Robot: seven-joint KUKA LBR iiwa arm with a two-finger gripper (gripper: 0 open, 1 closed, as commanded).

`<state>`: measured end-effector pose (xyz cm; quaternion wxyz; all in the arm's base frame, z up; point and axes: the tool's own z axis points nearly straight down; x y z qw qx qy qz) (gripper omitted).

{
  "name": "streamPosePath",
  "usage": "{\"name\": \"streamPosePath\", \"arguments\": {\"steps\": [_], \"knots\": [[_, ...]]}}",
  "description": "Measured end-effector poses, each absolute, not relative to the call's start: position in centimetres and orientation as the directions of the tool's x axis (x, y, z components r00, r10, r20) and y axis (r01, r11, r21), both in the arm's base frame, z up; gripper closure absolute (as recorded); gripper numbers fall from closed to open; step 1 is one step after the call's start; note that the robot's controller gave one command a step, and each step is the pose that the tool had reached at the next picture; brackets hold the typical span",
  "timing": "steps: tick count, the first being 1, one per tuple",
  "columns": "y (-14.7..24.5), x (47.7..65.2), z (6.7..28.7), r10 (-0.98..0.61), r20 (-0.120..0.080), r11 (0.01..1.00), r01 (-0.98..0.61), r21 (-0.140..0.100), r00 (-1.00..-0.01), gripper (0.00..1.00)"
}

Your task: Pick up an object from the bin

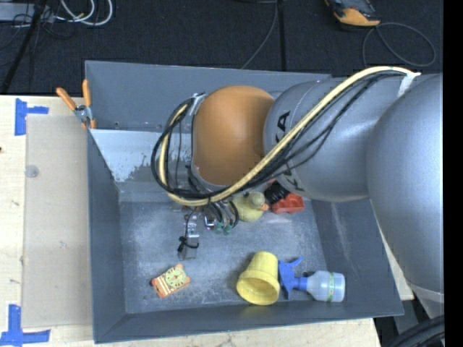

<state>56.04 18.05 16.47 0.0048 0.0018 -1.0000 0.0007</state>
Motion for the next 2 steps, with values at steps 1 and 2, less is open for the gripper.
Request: {"name": "streamPosePath", "arguments": {"steps": [1, 2], "knots": [[18.0, 56.1, 16.7, -0.002, 0.007, 1.000, -0.002, -0.001, -1.000, 0.00], [17.1, 55.2, 14.9, -0.086, -0.003, 0.996, -0.086, 0.002, -0.996, 0.00]]}}
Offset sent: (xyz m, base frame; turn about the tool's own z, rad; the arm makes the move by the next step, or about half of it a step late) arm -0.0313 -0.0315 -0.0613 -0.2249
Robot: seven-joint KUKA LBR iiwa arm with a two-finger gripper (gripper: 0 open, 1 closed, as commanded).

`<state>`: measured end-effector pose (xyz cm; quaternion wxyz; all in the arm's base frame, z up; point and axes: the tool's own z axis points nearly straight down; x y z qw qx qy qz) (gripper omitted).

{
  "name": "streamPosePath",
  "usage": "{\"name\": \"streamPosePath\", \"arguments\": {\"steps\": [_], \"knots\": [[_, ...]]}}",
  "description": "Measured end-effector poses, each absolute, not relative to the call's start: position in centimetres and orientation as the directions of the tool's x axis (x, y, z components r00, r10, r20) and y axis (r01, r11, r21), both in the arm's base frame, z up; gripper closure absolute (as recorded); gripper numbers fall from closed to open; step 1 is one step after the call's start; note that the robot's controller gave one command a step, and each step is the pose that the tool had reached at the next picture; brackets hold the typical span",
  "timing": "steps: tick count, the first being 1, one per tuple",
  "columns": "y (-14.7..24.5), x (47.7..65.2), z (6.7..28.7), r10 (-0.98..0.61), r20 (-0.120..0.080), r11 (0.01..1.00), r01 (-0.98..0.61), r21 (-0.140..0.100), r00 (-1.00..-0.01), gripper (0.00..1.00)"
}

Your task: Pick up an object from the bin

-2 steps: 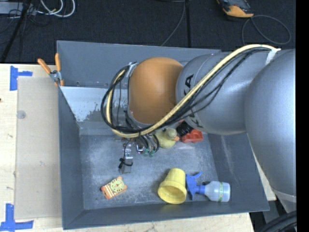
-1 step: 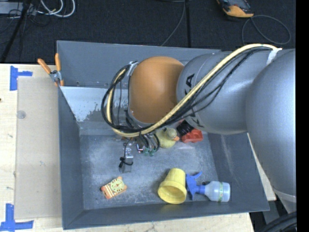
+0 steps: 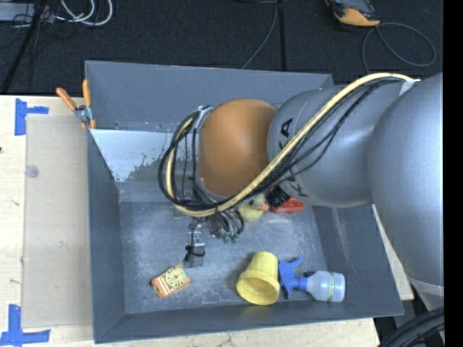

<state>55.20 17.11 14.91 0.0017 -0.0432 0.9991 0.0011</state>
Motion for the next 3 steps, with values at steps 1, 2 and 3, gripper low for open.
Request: {"name": "streamPosePath", "arguments": {"steps": [1, 2, 3], "knots": [[17.1, 51.4, 8.7, -0.225, 0.005, 0.974, -0.225, 0.000, -0.974, 0.00], [14.9, 49.4, 6.9, -0.182, 0.000, 0.983, -0.182, 0.002, -0.983, 1.00], [14.9, 49.4, 6.9, -0.180, -0.001, 0.984, -0.180, 0.002, -0.984, 0.00]]}}
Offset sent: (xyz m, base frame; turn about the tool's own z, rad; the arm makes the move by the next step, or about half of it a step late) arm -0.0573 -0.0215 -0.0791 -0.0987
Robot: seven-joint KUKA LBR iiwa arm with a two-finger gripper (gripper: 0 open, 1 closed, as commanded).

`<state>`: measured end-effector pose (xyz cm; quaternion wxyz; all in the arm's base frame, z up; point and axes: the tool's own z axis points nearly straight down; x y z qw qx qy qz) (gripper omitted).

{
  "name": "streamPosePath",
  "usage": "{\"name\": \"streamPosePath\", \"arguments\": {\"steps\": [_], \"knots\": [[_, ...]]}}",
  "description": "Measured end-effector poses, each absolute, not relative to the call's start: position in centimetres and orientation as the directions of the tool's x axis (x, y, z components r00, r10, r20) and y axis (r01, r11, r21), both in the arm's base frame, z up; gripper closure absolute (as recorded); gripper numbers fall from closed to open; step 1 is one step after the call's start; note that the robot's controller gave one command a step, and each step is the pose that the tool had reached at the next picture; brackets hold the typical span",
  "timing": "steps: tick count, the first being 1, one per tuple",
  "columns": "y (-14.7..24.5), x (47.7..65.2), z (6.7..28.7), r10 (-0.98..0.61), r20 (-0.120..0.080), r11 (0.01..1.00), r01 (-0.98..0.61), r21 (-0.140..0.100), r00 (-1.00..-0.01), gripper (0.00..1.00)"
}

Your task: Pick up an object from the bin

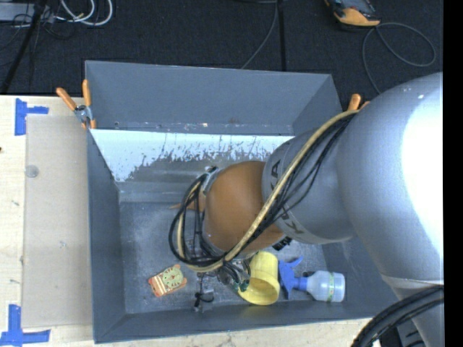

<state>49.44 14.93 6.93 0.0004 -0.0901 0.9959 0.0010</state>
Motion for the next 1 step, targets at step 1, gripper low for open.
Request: {"name": "streamPosePath", "arguments": {"steps": [1], "knots": [[14.92, 49.45, 6.94, -0.179, -0.001, 0.984, -0.179, 0.002, -0.984, 0.00]]}}
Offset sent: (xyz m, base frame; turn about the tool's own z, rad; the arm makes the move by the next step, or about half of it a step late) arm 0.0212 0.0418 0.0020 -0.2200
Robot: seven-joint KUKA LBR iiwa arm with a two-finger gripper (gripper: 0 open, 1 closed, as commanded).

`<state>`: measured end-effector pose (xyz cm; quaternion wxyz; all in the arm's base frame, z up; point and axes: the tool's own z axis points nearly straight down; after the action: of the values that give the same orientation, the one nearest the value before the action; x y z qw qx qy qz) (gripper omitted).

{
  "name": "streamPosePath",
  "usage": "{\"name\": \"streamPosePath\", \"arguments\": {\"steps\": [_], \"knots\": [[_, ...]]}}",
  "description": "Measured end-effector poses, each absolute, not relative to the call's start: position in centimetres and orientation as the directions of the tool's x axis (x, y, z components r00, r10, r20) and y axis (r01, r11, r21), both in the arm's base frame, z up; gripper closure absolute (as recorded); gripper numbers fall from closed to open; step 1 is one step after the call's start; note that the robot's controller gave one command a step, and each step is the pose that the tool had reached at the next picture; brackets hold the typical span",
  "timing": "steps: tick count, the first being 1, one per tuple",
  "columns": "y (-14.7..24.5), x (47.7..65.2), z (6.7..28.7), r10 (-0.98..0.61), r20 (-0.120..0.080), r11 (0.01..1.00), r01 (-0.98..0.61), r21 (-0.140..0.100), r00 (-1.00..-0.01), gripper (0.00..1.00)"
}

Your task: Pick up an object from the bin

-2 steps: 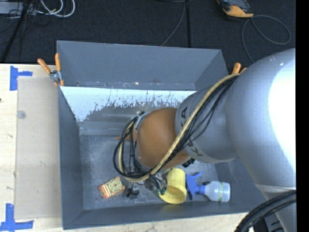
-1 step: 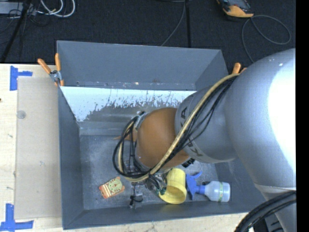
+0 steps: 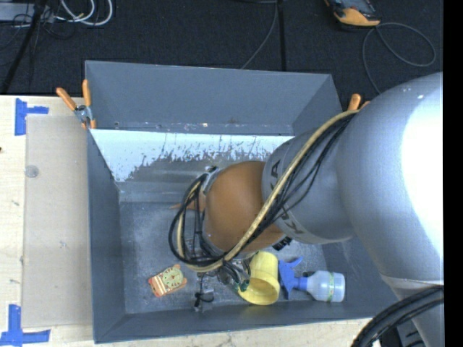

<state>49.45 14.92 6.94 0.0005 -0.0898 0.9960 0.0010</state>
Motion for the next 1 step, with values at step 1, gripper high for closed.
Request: {"name": "streamPosePath", "arguments": {"steps": [1], "knots": [[16.55, 50.33, 6.96, -0.270, 0.000, 0.963, -0.270, 0.001, -0.963, 0.00]]}}
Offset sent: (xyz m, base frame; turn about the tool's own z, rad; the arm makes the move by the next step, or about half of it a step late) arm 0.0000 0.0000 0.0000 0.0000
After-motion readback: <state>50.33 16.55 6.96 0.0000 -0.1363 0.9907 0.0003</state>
